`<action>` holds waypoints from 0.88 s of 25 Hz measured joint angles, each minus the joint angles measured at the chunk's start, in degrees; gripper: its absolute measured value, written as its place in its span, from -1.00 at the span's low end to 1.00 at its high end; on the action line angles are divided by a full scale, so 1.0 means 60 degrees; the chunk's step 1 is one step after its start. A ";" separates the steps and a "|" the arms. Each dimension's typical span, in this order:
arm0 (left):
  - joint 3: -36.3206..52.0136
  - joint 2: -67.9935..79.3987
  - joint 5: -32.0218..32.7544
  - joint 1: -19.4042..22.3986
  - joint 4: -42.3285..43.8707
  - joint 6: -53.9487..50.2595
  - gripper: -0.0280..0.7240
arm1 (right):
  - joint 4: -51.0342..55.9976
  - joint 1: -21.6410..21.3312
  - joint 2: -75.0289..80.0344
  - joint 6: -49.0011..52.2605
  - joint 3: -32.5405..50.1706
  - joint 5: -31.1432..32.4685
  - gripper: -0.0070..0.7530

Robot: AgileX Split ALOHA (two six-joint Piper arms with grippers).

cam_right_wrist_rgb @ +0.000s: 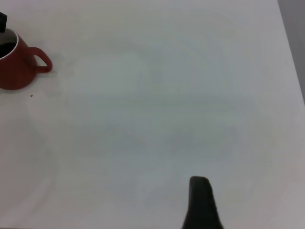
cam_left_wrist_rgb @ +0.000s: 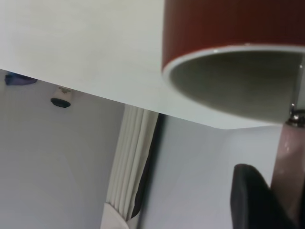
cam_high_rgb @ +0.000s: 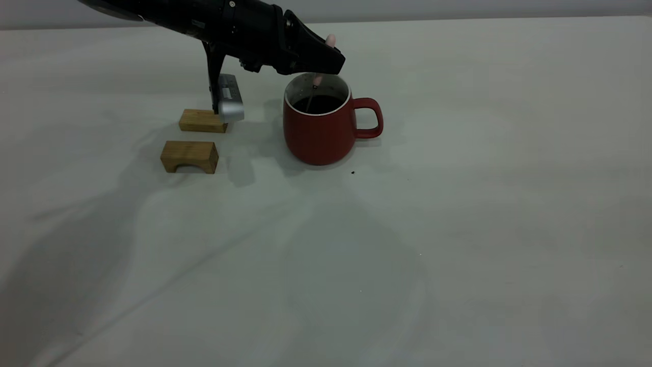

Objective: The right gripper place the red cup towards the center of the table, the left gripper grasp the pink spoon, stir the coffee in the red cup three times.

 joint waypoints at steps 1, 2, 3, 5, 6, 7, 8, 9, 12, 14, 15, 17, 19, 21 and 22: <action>0.0000 0.0000 0.0058 0.0000 0.0021 0.0000 -0.24 | 0.0000 0.0000 0.0000 0.0000 0.0000 0.0000 0.56; 0.0000 0.0000 0.0127 0.0000 0.0049 0.0000 -0.13 | 0.0000 0.0000 0.0000 0.0000 0.0000 0.0000 0.56; 0.0000 0.0000 0.0216 0.0000 0.0092 0.0000 -0.01 | 0.0000 0.0000 0.0000 0.0000 0.0000 0.0000 0.56; 0.0000 0.0000 0.0408 0.0000 0.0176 0.0047 0.19 | 0.0000 0.0000 0.0000 0.0000 0.0000 0.0000 0.56; 0.0000 0.0000 0.0503 0.0000 0.0201 0.0131 0.28 | 0.0000 0.0000 0.0000 0.0000 0.0000 0.0000 0.56; 0.0000 0.0000 0.0606 0.0000 0.0226 0.0309 0.35 | 0.0000 0.0000 0.0000 0.0000 0.0000 0.0000 0.56; 0.0000 0.0000 0.0699 0.0000 0.0256 0.0575 0.40 | 0.0000 0.0000 0.0000 0.0000 0.0000 0.0000 0.56; 0.0000 -0.0013 0.0746 0.0000 0.0305 0.0874 0.44 | 0.0000 0.0000 0.0000 0.0000 0.0000 0.0000 0.56; 0.0000 -0.0226 0.0801 0.0000 0.1102 0.2493 0.49 | 0.0000 0.0000 0.0000 0.0000 0.0000 0.0000 0.56; 0.0000 -0.0590 0.0826 0.0000 0.2026 0.3668 0.49 | 0.0000 0.0000 0.0000 0.0000 0.0000 0.0000 0.56; 0.0000 -0.0773 0.0890 0.0000 0.2622 0.4270 0.49 | 0.0000 0.0000 0.0000 0.0000 0.0000 0.0000 0.56; 0.0000 -0.1220 0.1045 0.0000 0.3807 0.5253 0.49 | 0.0000 0.0000 0.0000 0.0000 0.0000 0.0000 0.56; 0.0000 -0.1627 0.1168 0.0000 0.5042 0.6123 0.49 | 0.0000 0.0000 0.0000 0.0000 0.0000 0.0000 0.56; 0.0000 -0.2116 0.1234 0.0000 0.6024 0.6773 0.49 | 0.0000 0.0000 0.0000 0.0000 0.0000 0.0000 0.56; 0.0000 -0.2394 0.1254 0.0000 0.6498 0.7082 0.49 | 0.0000 0.0000 0.0000 0.0000 0.0000 0.0000 0.56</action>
